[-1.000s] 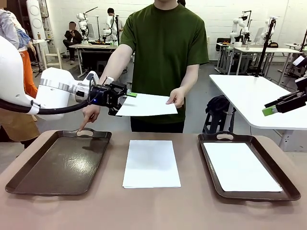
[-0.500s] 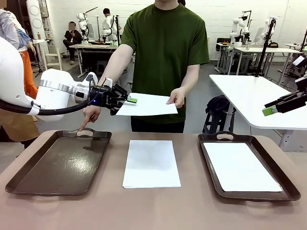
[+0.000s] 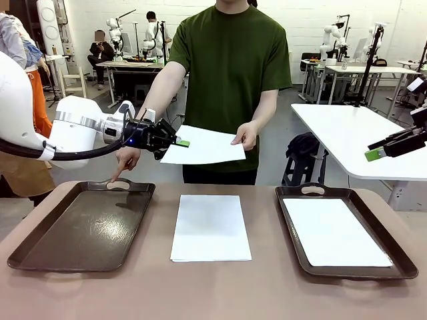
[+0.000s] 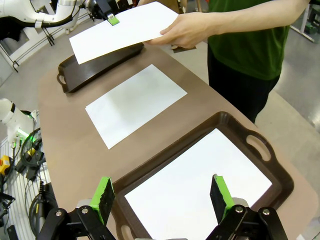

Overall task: Sort the A4 documents.
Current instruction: Receive the A4 Paper, then place the A4 Paper in the designated Handle tray.

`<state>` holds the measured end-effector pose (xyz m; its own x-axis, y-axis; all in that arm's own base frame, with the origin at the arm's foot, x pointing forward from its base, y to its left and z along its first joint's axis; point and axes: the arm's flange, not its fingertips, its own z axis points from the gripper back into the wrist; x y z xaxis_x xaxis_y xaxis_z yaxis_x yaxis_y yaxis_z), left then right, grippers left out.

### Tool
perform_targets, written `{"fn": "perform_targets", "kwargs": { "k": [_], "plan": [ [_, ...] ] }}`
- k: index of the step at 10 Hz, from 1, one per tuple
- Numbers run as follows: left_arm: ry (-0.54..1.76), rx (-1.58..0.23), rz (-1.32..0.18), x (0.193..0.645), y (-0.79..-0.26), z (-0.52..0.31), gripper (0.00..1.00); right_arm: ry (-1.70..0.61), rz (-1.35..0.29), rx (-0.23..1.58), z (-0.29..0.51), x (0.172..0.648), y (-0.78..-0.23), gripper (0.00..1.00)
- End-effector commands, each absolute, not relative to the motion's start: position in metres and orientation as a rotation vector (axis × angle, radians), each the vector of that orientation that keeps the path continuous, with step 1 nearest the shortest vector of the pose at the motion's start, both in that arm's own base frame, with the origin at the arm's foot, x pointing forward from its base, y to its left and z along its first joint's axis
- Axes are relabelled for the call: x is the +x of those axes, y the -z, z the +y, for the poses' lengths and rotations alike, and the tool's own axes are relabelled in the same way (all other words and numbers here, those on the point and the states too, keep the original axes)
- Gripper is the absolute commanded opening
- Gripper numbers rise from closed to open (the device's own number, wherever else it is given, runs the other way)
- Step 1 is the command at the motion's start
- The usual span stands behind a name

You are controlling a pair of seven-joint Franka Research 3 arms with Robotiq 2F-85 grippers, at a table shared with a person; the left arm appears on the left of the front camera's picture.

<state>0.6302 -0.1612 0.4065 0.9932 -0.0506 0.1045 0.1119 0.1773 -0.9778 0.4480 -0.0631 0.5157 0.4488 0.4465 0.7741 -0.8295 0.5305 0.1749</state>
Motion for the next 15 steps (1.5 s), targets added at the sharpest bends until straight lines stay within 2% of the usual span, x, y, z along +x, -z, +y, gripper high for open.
{"fn": "perform_targets", "kwargs": {
  "k": [1, 3, 4, 14, 15],
  "plan": [
    [0.103, -1.391, -0.077, 0.625, -0.405, -0.161, 0.00, -0.847, -0.740, 0.585, -0.062, 0.449, -0.515, 1.00],
    [0.123, -1.385, -0.112, 0.621, -0.409, -0.156, 0.00, -0.847, -0.740, 0.585, -0.062, 0.449, -0.515, 1.00],
    [0.115, -1.386, -0.056, 0.630, -0.407, -0.161, 0.00, -0.847, -0.740, 0.585, -0.062, 0.449, -0.515, 1.00],
    [0.115, -1.384, -0.061, 0.630, -0.407, -0.159, 0.01, -0.847, -0.740, 0.585, -0.062, 0.449, -0.515, 1.00],
    [0.174, -1.346, -0.060, 0.618, -0.409, -0.154, 0.01, -0.847, -0.740, 0.585, -0.062, 0.449, -0.515, 1.00]
  ]
}}
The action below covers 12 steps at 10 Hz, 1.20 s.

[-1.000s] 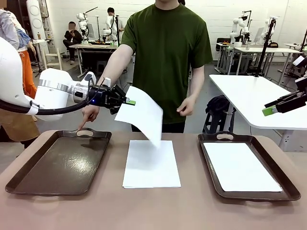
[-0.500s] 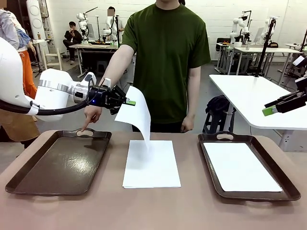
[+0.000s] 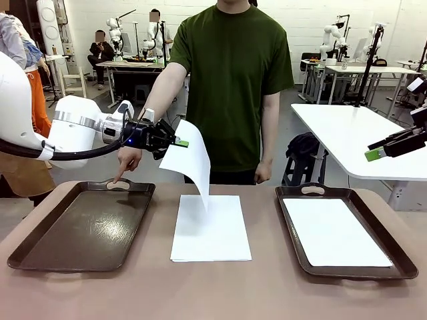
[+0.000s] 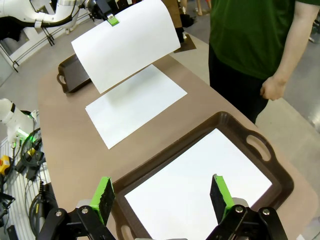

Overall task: Sort the A4 documents.
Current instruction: Place the A4 Paper in the designated Handle tray.

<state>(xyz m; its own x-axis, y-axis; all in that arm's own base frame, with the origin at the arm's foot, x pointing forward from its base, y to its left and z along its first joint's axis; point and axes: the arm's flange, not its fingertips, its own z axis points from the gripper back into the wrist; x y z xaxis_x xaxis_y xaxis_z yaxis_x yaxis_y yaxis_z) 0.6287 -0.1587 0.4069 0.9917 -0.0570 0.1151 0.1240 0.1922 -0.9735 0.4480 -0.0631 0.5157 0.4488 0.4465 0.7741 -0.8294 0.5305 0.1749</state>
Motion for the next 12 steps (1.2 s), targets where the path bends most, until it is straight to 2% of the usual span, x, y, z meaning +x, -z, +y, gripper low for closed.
{"fn": "perform_targets", "kwargs": {
  "k": [1, 3, 6, 9, 12],
  "plan": [
    [0.203, -1.292, -0.066, 0.602, -0.417, -0.150, 0.01, -0.847, -0.740, 0.585, -0.062, 0.449, -0.515, 1.00],
    [0.225, -1.230, -0.023, 0.568, -0.429, -0.131, 0.01, -0.847, -0.740, 0.585, -0.062, 0.449, -0.515, 1.00],
    [0.095, -1.117, -0.050, 0.536, -0.407, -0.080, 0.01, -0.847, -0.740, 0.585, -0.062, 0.449, -0.515, 1.00],
    [0.078, -0.995, -0.052, 0.536, -0.369, -0.052, 0.01, -0.847, -0.740, 0.585, -0.062, 0.449, -0.515, 1.00],
    [0.113, -0.846, -0.025, 0.531, -0.372, -0.018, 0.01, -0.847, -0.740, 0.585, -0.062, 0.449, -0.515, 1.00]
  ]
}}
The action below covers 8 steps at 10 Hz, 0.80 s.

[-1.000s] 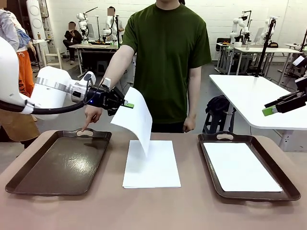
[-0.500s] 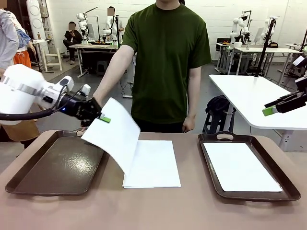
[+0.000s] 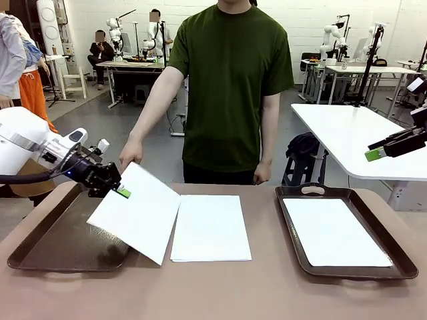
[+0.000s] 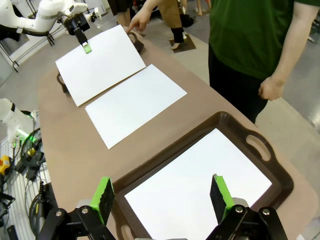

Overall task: Sort the A4 documents.
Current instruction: Place the A4 Paper in the designated Handle tray.

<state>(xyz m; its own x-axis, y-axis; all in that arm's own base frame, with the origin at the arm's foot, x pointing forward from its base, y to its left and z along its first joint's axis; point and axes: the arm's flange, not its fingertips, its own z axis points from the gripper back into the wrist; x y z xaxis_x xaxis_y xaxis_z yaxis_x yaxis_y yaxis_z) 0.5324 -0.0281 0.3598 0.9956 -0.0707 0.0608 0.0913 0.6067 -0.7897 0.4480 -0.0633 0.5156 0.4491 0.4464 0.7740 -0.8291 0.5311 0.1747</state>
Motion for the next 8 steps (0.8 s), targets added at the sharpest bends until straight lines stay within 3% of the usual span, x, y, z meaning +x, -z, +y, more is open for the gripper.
{"fn": "perform_targets", "kwargs": {
  "k": [1, 4, 8],
  "plan": [
    [0.120, -0.787, -0.021, 0.533, -0.376, -0.010, 0.01, -0.847, -0.740, 0.585, -0.062, 0.449, -0.515, 1.00],
    [0.065, -0.624, -0.008, 0.541, -0.375, 0.022, 0.01, -0.847, -0.740, 0.585, -0.062, 0.449, -0.515, 1.00],
    [0.044, -0.585, -0.006, 0.548, -0.378, 0.043, 0.01, -0.847, -0.740, 0.585, -0.062, 0.449, -0.515, 1.00]
  ]
}}
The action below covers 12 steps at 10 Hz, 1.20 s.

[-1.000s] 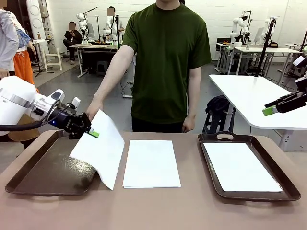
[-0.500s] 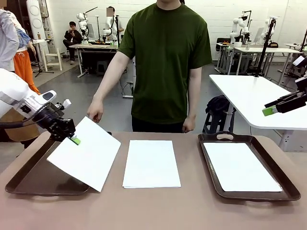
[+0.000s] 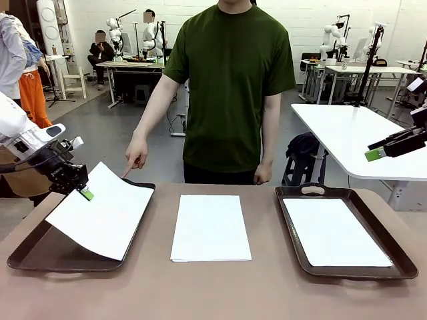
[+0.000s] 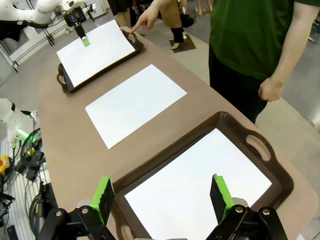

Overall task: Sort the A4 documents.
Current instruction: Place the A4 Paper in the designated Handle tray.

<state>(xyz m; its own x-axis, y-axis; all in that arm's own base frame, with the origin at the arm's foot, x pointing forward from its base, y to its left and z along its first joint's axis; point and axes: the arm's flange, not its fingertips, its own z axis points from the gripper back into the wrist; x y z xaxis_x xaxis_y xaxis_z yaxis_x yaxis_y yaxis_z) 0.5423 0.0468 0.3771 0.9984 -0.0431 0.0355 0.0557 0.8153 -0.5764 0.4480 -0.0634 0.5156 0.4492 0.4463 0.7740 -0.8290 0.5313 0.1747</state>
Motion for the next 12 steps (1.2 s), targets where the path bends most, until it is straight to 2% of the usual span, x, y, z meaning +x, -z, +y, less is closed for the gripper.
{"fn": "perform_targets", "kwargs": {
  "k": [1, 6, 7, 8, 9, 10, 11, 12],
  "plan": [
    [0.047, -0.599, -0.005, 0.549, -0.375, 0.042, 0.01, -0.847, -0.740, 0.585, -0.062, 0.449, -0.515, 1.00],
    [-0.020, -0.536, -0.014, 0.545, -0.364, 0.045, 0.01, -0.847, -0.740, 0.585, -0.062, 0.449, -0.515, 1.00],
    [-0.008, -0.520, -0.011, 0.545, -0.365, 0.045, 0.20, -0.847, -0.740, 0.585, -0.062, 0.449, -0.515, 1.00],
    [-0.011, -0.504, -0.012, 0.544, -0.366, 0.045, 0.20, -0.847, -0.740, 0.585, -0.062, 0.449, -0.515, 1.00],
    [-0.018, -0.472, -0.015, 0.543, -0.367, 0.046, 0.39, -0.847, -0.740, 0.585, -0.062, 0.449, -0.515, 1.00],
    [-0.025, -0.404, -0.027, 0.542, -0.368, 0.047, 0.21, -0.847, -0.740, 0.585, -0.062, 0.449, -0.515, 1.00],
    [-0.022, -0.361, -0.037, 0.542, -0.371, 0.047, 0.59, -0.847, -0.740, 0.585, -0.062, 0.449, -0.515, 1.00],
    [-0.024, -0.332, -0.035, 0.542, -0.372, 0.048, 0.41, -0.847, -0.740, 0.585, -0.062, 0.449, -0.515, 1.00]
  ]
}}
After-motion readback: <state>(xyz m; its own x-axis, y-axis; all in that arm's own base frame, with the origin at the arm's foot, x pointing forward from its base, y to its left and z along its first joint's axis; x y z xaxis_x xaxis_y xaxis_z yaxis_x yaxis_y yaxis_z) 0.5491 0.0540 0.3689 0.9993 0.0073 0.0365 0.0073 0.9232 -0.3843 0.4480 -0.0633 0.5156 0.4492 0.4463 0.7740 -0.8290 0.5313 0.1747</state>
